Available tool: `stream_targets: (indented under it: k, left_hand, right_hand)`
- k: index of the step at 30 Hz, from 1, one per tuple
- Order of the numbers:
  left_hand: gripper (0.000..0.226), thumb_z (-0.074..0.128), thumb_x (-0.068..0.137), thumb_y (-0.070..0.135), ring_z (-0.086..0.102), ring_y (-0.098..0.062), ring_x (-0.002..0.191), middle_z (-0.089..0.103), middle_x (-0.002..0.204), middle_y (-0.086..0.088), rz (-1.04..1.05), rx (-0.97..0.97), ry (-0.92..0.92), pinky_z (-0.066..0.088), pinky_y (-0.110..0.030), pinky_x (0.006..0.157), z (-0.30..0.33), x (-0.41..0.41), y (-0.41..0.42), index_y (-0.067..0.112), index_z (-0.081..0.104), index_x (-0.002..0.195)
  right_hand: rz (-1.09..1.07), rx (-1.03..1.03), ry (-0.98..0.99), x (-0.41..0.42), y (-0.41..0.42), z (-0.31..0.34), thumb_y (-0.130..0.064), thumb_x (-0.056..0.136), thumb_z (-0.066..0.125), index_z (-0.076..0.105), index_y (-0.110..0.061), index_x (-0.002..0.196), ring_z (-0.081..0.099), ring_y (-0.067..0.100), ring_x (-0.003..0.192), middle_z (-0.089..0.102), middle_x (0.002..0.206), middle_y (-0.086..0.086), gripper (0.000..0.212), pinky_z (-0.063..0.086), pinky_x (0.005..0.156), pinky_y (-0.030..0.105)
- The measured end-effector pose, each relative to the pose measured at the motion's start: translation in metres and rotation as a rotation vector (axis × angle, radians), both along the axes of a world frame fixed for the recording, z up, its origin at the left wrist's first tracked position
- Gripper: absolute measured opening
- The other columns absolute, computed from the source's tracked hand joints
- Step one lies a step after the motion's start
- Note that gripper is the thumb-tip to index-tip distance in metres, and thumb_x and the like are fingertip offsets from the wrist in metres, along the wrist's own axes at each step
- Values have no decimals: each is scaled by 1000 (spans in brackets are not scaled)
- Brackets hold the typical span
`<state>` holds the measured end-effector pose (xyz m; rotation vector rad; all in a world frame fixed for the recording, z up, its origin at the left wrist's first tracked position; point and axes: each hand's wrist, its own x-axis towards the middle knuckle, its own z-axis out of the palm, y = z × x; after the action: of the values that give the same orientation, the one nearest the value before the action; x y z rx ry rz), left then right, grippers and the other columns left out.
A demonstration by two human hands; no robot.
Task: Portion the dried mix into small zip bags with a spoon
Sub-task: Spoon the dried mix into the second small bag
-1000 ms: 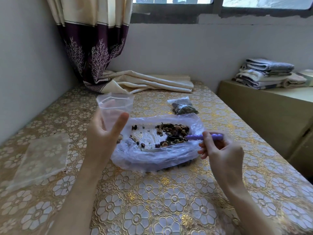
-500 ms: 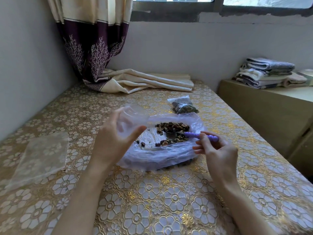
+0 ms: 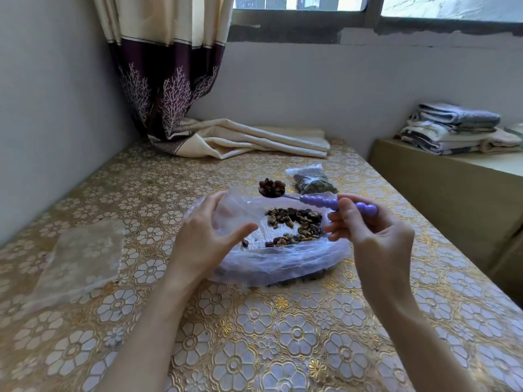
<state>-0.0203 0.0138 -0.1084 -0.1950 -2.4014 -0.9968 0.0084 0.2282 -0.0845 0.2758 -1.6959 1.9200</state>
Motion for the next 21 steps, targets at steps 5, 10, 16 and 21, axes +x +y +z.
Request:
stream_targets:
  k: [5,10,16,21]
  left_hand:
    - [104,52,54,77,56,-19,102,54,126,0,8,61,-23,49,-34,85,0,-1,-1,18,37,137]
    - [94,54,55,77,58,-2,87,57,106,13,-48,163,0,43,-11,70,4,1,0,23,43,131]
    - [94,60,57,64,56,14,62,54,80,20,-31,247,25,46,-6,59,6,1,1,8,42,131]
    - [88,54,58,75,57,16,67,57,81,18,-58,258,43,44,-5,57,7,3,0,11,51,118]
  right_hand:
    - [133,40,32,7,-10,14,-26,79,61,67,-16,89,67,18,58,70,69,6,15,52,55,21]
    - [229,196,82,6,-16,23,-23,78,60,68,-17,90,66,13,62,68,71,7,15,52,58,19]
    - [326,235,111,2,-16,27,-18,81,60,67,-14,94,64,11,68,67,75,-1,15,49,63,17]
    - [259,99,84,-1,-10,22,-18,85,63,67,-13,93,63,14,62,68,70,5,10,50,57,21]
